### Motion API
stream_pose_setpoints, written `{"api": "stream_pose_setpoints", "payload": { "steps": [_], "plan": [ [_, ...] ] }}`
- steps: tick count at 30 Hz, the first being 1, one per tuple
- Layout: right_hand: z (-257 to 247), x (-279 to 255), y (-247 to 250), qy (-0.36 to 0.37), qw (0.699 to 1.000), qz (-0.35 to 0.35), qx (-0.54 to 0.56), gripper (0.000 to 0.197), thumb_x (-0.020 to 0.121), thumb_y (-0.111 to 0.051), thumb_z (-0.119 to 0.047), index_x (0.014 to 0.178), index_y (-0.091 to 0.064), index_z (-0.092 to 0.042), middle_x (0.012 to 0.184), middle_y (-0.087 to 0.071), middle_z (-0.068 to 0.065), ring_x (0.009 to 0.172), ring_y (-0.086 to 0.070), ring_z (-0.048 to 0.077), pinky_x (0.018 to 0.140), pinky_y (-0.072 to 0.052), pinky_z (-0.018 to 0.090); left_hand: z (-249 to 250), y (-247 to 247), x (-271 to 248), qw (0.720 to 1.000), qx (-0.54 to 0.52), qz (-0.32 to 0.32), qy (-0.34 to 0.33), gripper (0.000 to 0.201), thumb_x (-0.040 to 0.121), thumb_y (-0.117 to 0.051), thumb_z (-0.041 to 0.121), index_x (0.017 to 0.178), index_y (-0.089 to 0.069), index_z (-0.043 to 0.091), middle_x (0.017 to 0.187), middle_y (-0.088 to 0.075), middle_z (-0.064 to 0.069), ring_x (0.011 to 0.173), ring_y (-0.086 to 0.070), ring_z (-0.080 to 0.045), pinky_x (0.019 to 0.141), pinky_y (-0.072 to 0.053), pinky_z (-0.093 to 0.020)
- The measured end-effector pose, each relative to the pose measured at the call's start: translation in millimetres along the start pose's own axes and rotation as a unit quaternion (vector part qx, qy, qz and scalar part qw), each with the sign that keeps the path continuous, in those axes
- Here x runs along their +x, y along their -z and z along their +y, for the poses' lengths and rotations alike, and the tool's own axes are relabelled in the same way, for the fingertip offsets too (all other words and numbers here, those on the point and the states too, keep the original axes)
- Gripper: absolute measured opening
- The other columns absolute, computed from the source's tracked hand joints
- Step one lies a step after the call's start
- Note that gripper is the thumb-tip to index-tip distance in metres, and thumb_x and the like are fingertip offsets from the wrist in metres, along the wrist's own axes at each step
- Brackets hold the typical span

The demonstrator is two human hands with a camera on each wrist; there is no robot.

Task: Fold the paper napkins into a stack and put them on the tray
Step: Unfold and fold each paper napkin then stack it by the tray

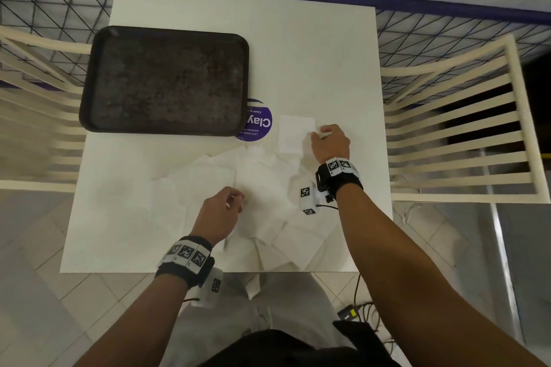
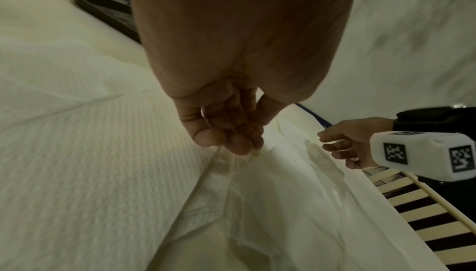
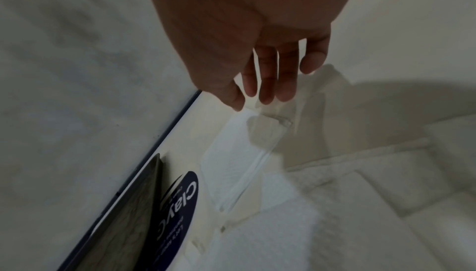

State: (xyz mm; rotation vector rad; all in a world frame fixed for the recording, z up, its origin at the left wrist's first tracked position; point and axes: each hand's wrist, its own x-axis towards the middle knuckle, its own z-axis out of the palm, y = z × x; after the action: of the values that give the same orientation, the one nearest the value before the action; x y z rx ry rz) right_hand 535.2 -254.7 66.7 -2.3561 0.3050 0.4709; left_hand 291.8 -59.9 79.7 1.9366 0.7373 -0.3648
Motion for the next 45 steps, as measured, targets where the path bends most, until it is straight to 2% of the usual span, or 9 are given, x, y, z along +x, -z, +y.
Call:
{"api": "stream_pose_setpoints", "payload": {
  "steps": [6,14,20,25,29,32,38,41,45],
  "plan": [
    [15,-37,-1,0.021,0.999,-0.007,-0.035,0.012,0.094,-0.053,-0.026,0.093,-0.065,-0.023,0.101,-0.073,0.002,0.111,-0.061,0.029,0.081,-0.047,0.028,6,-3,8,0.999,0.02,0.008,-0.045,0.011,0.104,-0.058,0.023,0.104,-0.069,0.022,0.094,-0.071,0.009,0.082,-0.066,-0.012,0.072,-0.048,-0.023],
    [65,-118,-15,0.018,0.996,-0.064,-0.067,0.011,0.093,-0.056,-0.026,0.086,-0.065,-0.025,0.089,-0.071,-0.003,0.101,-0.066,0.027,0.085,-0.052,0.03,19,-22,25,0.996,0.074,0.024,-0.041,0.023,0.098,-0.067,0.039,0.11,-0.071,0.019,0.109,-0.064,0.001,0.096,-0.063,-0.018,0.092,-0.054,-0.037],
    [84,-150,-26,0.015,0.993,-0.111,-0.047,0.026,0.095,-0.057,-0.018,0.114,-0.073,-0.022,0.12,-0.072,-0.001,0.112,-0.066,0.016,0.093,-0.039,0.014,22,-31,28,0.995,0.09,0.041,-0.031,0.014,0.093,-0.073,0.041,0.087,-0.068,0.03,0.099,-0.07,0.004,0.091,-0.065,-0.019,0.085,-0.056,-0.036],
    [86,-155,-28,0.018,0.991,-0.128,-0.03,0.028,0.096,-0.055,-0.016,0.117,-0.073,-0.021,0.124,-0.071,0.0,0.116,-0.064,0.017,0.095,-0.038,0.014,25,-33,22,0.996,0.056,0.045,-0.052,0.01,0.098,-0.069,0.03,0.095,-0.065,0.022,0.092,-0.068,0.005,0.089,-0.064,-0.019,0.081,-0.048,-0.029],
    [84,-161,-23,0.019,0.993,-0.106,0.039,0.029,0.098,-0.054,-0.017,0.124,-0.065,-0.02,0.108,-0.068,-0.003,0.103,-0.063,0.014,0.087,-0.044,0.017,29,-27,12,0.996,-0.006,0.053,-0.077,0.01,0.1,-0.067,0.025,0.101,-0.064,0.015,0.094,-0.068,0.005,0.087,-0.062,-0.014,0.077,-0.042,-0.02],
    [78,-162,-19,0.018,0.989,-0.085,0.121,0.034,0.097,-0.055,-0.02,0.131,-0.059,-0.025,0.106,-0.071,-0.001,0.098,-0.063,0.012,0.077,-0.044,0.01,32,-20,7,0.993,-0.061,0.061,-0.08,0.008,0.1,-0.068,0.024,0.1,-0.065,0.017,0.096,-0.07,0.006,0.089,-0.065,-0.011,0.075,-0.046,-0.018],
    [52,-164,-6,0.039,0.953,-0.137,0.267,0.044,0.092,-0.072,-0.025,0.134,-0.059,-0.028,0.088,-0.074,0.007,0.08,-0.065,0.005,0.068,-0.048,0.016,43,-10,-3,0.985,-0.124,0.091,-0.083,0.005,0.1,-0.068,0.025,0.1,-0.064,0.021,0.098,-0.072,0.006,0.09,-0.067,-0.008,0.076,-0.047,-0.02],
    [46,-161,-6,0.078,0.947,-0.126,0.285,0.036,0.089,-0.075,-0.014,0.123,-0.068,-0.025,0.062,-0.049,-0.007,0.068,-0.051,0.014,0.067,-0.046,0.021,47,-5,-8,0.982,-0.143,0.099,-0.078,0.01,0.099,-0.069,0.026,0.108,-0.064,0.025,0.098,-0.073,0.008,0.094,-0.066,-0.006,0.08,-0.048,-0.023],
    [38,-158,-6,0.125,0.947,-0.108,0.274,0.028,0.086,-0.077,-0.011,0.11,-0.075,-0.023,0.063,-0.037,-0.008,0.067,-0.04,0.018,0.072,-0.044,0.03,51,1,-11,0.981,-0.134,0.087,-0.11,0.029,0.099,-0.07,0.028,0.127,-0.063,0.032,0.102,-0.072,0.008,0.094,-0.066,-0.008,0.084,-0.051,-0.022]
  ]
}}
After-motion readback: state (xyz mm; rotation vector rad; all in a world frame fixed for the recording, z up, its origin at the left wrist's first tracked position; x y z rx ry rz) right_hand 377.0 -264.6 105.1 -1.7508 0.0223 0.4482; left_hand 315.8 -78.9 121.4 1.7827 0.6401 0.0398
